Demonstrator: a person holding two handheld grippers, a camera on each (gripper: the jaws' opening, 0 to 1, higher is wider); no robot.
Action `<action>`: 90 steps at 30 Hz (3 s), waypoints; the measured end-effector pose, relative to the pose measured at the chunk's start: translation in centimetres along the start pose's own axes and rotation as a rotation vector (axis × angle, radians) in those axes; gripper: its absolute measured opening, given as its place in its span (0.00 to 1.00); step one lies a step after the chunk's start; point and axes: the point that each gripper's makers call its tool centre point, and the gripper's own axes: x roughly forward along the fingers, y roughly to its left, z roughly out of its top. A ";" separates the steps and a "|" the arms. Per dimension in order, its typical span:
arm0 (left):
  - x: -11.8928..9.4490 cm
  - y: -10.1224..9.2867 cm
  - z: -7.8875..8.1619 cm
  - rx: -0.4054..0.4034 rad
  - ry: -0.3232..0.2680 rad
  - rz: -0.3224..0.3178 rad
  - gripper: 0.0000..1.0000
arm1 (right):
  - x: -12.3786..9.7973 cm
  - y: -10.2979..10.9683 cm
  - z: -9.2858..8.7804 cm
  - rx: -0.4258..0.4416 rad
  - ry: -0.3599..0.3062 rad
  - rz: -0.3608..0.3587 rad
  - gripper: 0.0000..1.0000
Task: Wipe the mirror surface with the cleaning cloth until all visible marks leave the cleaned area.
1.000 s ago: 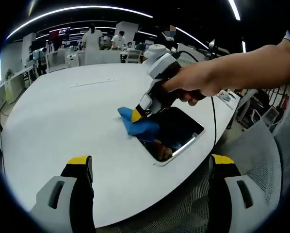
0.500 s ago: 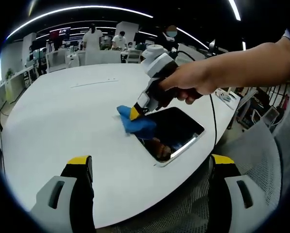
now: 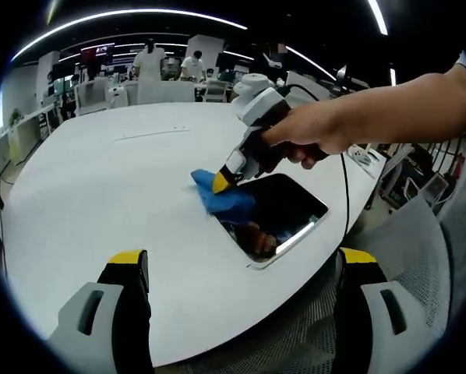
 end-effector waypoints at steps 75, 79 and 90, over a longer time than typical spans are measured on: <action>0.2 -0.5 -0.1 0.005 0.019 -0.007 0.99 | -2.3 -2.9 -3.1 0.069 -0.020 -0.046 0.00; 0.1 -0.5 -0.3 0.011 0.024 -0.001 0.99 | -2.5 -2.7 -3.5 0.073 -0.022 -0.044 0.00; -0.3 -0.6 -0.4 0.009 0.018 0.000 0.99 | -3.2 -1.9 -4.8 0.082 -0.024 -0.039 0.01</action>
